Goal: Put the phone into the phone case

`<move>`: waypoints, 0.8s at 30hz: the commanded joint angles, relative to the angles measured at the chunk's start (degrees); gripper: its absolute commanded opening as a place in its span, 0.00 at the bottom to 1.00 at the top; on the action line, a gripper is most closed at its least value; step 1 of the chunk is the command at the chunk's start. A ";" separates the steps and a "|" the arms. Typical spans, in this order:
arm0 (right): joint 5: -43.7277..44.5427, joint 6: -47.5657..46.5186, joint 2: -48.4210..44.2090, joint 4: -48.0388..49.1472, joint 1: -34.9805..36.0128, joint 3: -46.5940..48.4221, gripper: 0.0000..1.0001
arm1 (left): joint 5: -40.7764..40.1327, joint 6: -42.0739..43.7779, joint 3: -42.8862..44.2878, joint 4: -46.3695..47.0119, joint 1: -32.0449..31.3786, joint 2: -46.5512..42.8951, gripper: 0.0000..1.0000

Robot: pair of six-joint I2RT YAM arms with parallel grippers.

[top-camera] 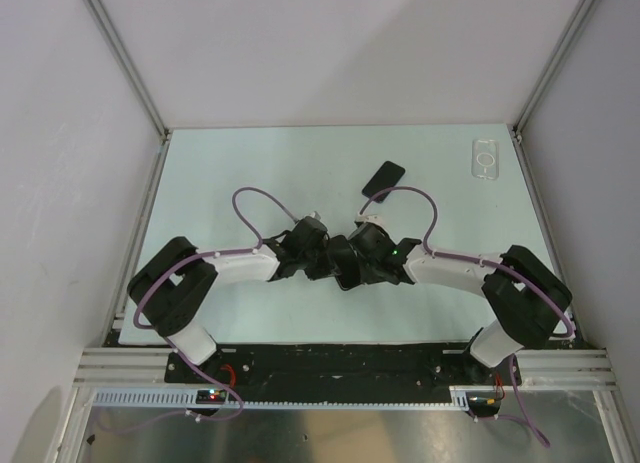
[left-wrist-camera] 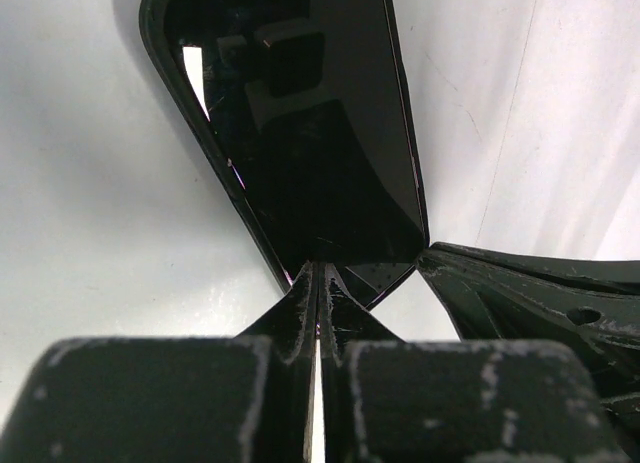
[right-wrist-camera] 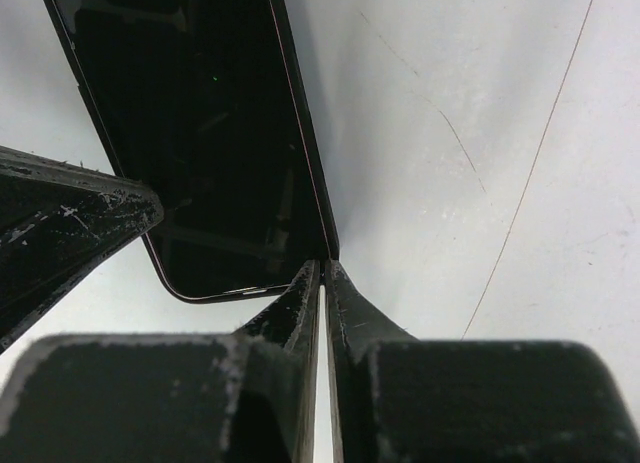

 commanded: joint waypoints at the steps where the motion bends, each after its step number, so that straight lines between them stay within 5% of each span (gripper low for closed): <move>1: -0.94 1.56 7.58 4.18 1.27 -2.36 0.07 | 0.08 -0.30 -0.57 0.84 -0.31 0.26 0.00; 5: -0.65 1.46 5.11 3.22 1.09 -1.29 0.11 | -0.15 0.21 -0.04 0.68 -0.23 -0.09 0.01; 14: 0.77 -3.38 -4.47 1.96 0.29 2.96 0.38 | -2.97 2.65 1.03 -3.12 0.70 -5.82 0.01; 24: -1.00 -5.49 0.18 3.51 5.31 5.63 0.20 | -2.58 3.17 -2.55 -3.43 5.31 -11.01 0.01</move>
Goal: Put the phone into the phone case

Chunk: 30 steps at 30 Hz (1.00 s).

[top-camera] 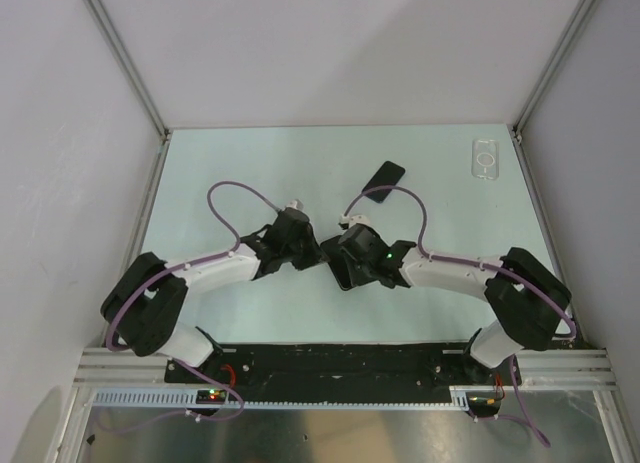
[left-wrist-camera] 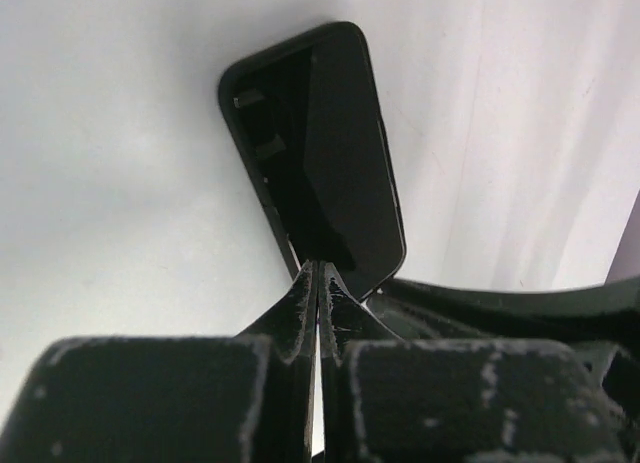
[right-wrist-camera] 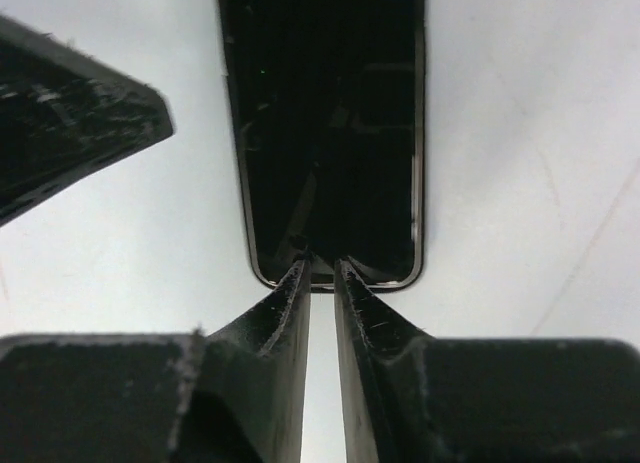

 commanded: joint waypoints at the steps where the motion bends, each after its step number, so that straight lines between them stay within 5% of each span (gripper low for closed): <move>1: -0.08 -1.19 3.19 1.73 2.41 4.52 0.18 | -0.81 1.60 -1.31 -0.31 1.39 -2.21 0.01; 22: 2.92 2.01 10.62 -1.26 6.28 5.23 0.13 | 0.23 1.60 -3.20 -0.36 3.53 -3.51 0.00; 30: 1.41 1.20 3.91 0.91 2.27 4.13 0.16 | 1.15 2.08 -2.47 -0.35 3.67 -3.66 0.01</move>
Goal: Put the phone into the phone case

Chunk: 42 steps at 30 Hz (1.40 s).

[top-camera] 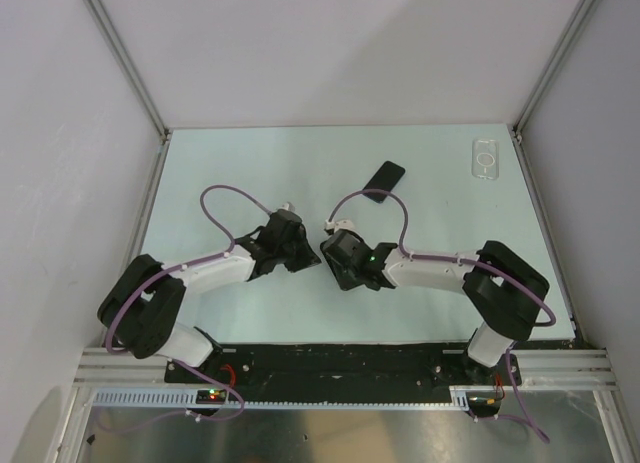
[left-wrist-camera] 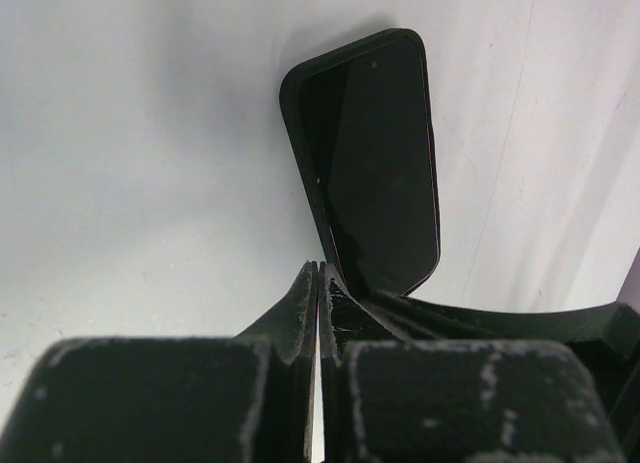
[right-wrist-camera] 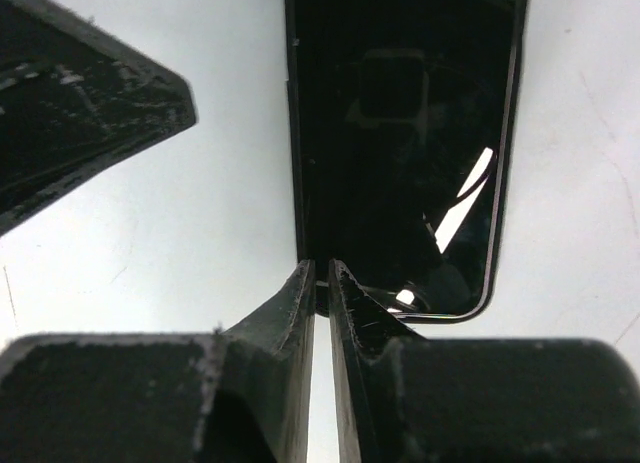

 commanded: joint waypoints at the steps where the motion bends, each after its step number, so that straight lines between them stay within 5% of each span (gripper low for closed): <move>1: -0.19 0.27 -4.65 0.44 -3.07 -1.10 0.16 | 0.94 1.59 0.15 0.31 0.32 -2.51 0.01; 38: -0.62 8.50 -2.94 3.89 -5.54 -14.10 0.10 | 0.41 1.47 0.10 0.27 0.32 -2.82 0.02; 42: 0.00 7.74 -4.65 5.21 -4.75 -13.24 0.15 | 0.59 1.41 0.20 0.23 0.37 -2.40 0.02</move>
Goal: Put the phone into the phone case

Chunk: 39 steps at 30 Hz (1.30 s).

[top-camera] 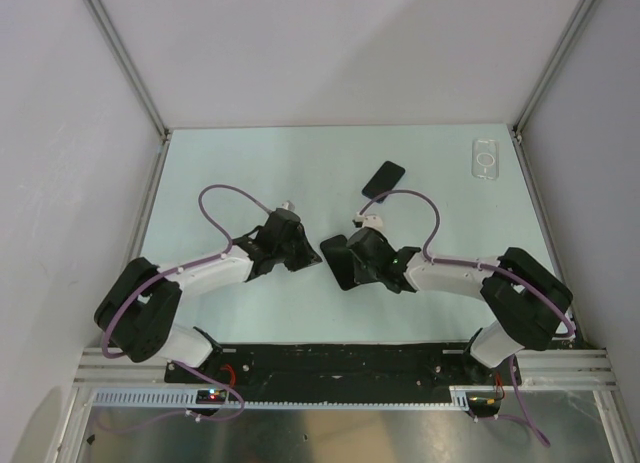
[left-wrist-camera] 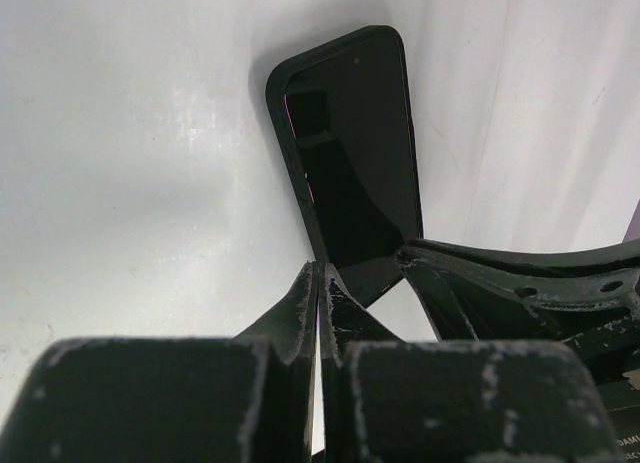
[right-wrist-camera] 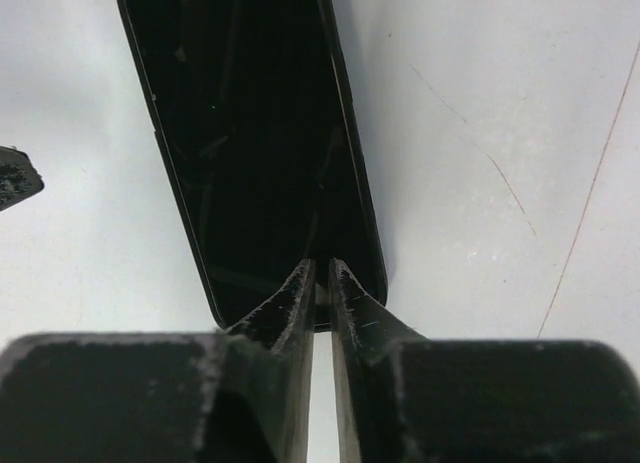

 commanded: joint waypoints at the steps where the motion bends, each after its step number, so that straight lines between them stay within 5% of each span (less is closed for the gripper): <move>1: -0.94 1.11 1.35 -3.11 1.45 -1.83 0.18 | -0.43 1.41 0.14 0.25 0.34 -1.08 0.02; 5: 1.16 -3.17 -1.60 -2.64 1.11 2.56 0.34 | -1.02 1.55 -0.38 0.11 0.71 -2.98 0.03; 8: 2.74 -8.26 -2.97 0.43 1.06 4.57 0.57 | -1.39 1.70 -1.07 -0.53 1.40 -5.46 0.05; 10: 2.80 -11.73 -2.85 2.59 1.01 5.33 0.78 | -1.69 1.74 -1.72 -1.19 1.84 -7.18 0.09; 14: 1.65 -16.72 -0.84 5.80 0.44 6.25 0.96 | -2.05 1.99 -3.30 -2.15 3.02 -10.68 0.26; 19: -3.73 -21.10 1.85 7.94 -1.21 6.96 0.99 | -1.73 2.62 -4.55 -3.60 5.12 -14.07 0.57; 24: -7.81 -25.10 5.52 8.64 -2.48 9.01 1.00 | -1.25 3.46 -4.80 -4.61 6.56 -16.42 0.76; 32: -11.88 -26.36 9.55 6.81 -3.44 11.48 1.00 | -0.35 4.42 -4.97 -5.43 7.79 -17.74 0.86; 39: -6.54 -23.39 12.00 2.92 -2.49 12.24 1.00 | 0.29 4.73 -4.75 -5.50 8.25 -17.68 0.87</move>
